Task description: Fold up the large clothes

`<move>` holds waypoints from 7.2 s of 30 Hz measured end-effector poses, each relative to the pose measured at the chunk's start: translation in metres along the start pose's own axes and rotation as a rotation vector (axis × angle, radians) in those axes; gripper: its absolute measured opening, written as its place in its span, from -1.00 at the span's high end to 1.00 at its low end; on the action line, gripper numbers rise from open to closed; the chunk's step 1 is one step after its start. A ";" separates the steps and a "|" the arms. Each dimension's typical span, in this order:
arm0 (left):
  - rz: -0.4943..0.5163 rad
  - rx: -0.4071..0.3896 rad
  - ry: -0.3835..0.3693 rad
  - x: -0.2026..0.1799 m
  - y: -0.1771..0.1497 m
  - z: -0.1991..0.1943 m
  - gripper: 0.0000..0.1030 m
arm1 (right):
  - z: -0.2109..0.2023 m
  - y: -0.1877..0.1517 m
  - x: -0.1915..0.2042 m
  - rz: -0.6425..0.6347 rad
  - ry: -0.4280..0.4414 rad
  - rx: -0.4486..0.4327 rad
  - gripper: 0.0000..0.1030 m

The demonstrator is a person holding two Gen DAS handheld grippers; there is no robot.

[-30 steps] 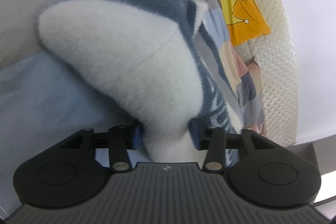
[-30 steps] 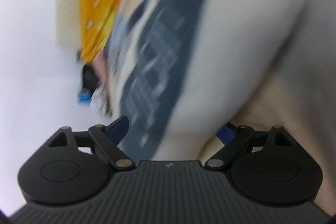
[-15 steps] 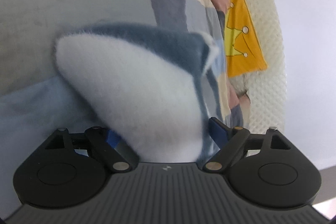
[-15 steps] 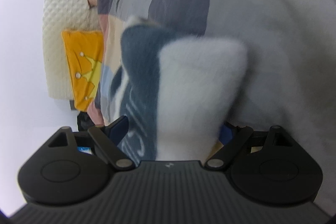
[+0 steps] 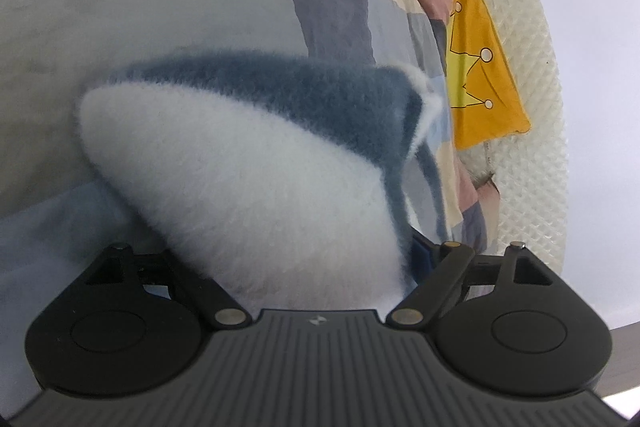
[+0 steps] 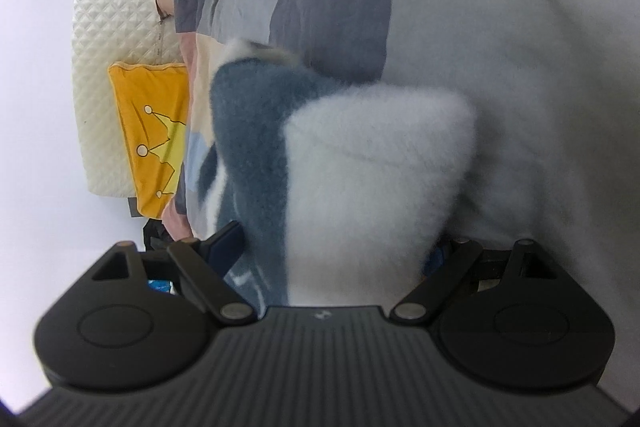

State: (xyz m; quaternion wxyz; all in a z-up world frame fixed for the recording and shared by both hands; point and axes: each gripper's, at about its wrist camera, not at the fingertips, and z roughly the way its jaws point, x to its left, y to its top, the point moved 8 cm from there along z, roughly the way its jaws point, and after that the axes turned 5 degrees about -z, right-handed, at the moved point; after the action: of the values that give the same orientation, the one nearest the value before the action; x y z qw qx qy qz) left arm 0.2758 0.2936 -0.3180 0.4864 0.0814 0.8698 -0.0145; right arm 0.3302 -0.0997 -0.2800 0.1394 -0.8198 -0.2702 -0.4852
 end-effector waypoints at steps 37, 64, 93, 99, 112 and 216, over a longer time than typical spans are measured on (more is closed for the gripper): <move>0.267 0.012 -0.103 -0.140 -0.055 -0.059 0.01 | -0.109 0.055 0.086 -0.229 0.160 -0.108 0.40; 0.468 0.296 -0.127 -0.390 -0.274 0.210 0.01 | -0.144 0.351 0.093 -0.142 0.171 -0.385 0.40; 0.566 0.563 -0.139 -0.269 -0.297 0.365 -0.05 | -0.088 0.365 -0.051 -0.121 0.115 -0.372 0.39; 0.572 0.609 -0.125 -0.260 -0.294 0.355 -0.18 | -0.090 0.358 -0.061 -0.047 0.097 -0.365 0.24; 0.837 0.565 -0.016 -0.290 -0.289 0.262 -0.37 | -0.136 0.318 -0.027 -0.138 -0.135 -0.319 -0.21; 1.448 0.071 -0.251 -0.238 -0.373 -0.200 -0.89 | -0.353 0.004 0.071 -1.134 -0.304 -0.557 -0.68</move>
State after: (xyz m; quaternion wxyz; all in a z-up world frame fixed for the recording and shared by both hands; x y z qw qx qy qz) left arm 0.1714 -0.0840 -0.0313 0.4671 0.6489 0.5348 0.2732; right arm 0.1056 -0.2540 -0.0451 -0.3960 -0.6150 -0.5419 -0.4140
